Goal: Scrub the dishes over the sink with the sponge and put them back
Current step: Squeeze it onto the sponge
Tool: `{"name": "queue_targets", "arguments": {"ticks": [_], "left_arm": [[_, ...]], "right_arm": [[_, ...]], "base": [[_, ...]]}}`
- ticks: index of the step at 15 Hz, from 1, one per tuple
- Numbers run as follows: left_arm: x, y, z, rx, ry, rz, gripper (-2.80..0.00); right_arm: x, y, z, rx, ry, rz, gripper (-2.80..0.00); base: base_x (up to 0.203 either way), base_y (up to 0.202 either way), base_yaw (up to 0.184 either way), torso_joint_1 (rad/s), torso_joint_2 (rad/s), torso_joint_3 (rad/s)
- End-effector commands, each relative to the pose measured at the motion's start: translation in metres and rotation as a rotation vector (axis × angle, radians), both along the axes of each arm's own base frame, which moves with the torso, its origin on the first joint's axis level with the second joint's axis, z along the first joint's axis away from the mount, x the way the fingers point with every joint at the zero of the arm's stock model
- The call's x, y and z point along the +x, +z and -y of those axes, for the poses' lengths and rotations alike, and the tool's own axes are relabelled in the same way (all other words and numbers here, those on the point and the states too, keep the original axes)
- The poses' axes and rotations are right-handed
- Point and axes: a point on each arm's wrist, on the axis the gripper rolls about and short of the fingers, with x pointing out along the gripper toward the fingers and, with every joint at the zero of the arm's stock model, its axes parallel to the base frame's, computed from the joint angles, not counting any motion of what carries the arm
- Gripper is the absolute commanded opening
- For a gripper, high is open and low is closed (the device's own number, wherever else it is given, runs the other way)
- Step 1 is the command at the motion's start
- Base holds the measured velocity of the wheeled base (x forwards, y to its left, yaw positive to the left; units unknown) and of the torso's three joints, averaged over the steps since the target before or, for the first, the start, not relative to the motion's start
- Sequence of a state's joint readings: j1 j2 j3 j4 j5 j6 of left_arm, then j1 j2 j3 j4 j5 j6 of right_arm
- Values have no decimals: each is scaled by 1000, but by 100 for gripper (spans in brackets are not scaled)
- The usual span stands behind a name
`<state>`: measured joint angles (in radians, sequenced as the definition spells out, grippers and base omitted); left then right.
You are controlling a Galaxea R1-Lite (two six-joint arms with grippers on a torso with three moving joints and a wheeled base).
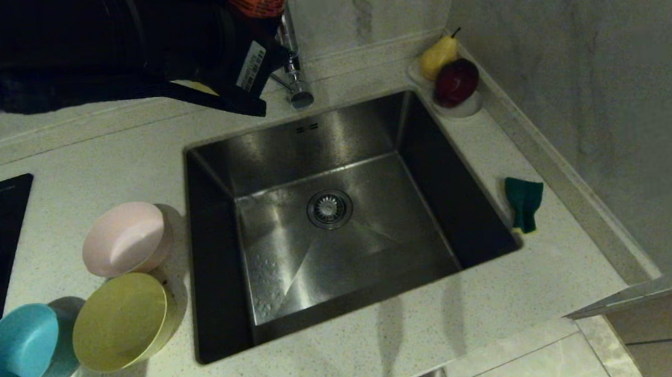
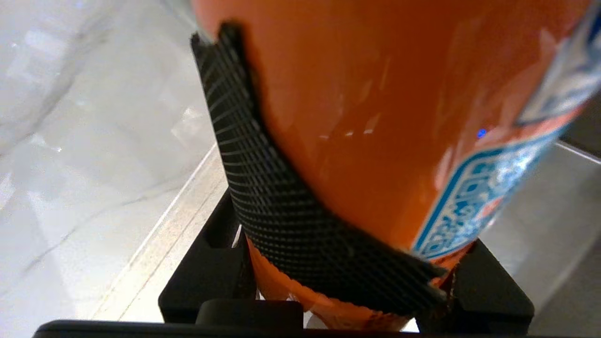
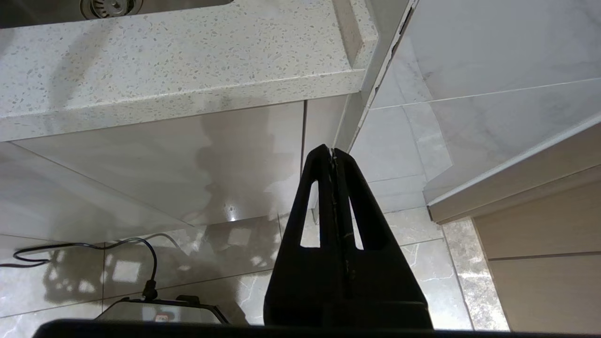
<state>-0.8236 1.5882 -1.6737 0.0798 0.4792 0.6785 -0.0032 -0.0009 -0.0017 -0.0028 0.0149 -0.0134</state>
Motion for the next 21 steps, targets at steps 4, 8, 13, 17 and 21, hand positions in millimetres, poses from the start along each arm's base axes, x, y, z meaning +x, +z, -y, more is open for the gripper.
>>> {"name": "queue_targets", "arguments": {"ticks": [4,8,13,17,21], "left_arm": [[-3,-15,37,95,-24,-12,-280],[-5,-23,81,124,-46,-9,-280],[-6,-49,118,204,-79,-39,-280],[-2,-70,137,276,-75,-58,-280],[8,-97,158,371,-82,-76,-280]], "right_arm": [[0,0,0,0,1,0,-280],[0,0,0,0,1,-1,-280],[0,0,0,0,1,-1,-280],[0,0,0,0,1,0,-280],[0,0,0,0,1,-1,-280]], "base": [[0,0,0,0,0,0],[0,0,0,0,0,0],[0,0,0,0,0,0],[0,0,0,0,0,0],[0,0,0,0,0,0]]}}
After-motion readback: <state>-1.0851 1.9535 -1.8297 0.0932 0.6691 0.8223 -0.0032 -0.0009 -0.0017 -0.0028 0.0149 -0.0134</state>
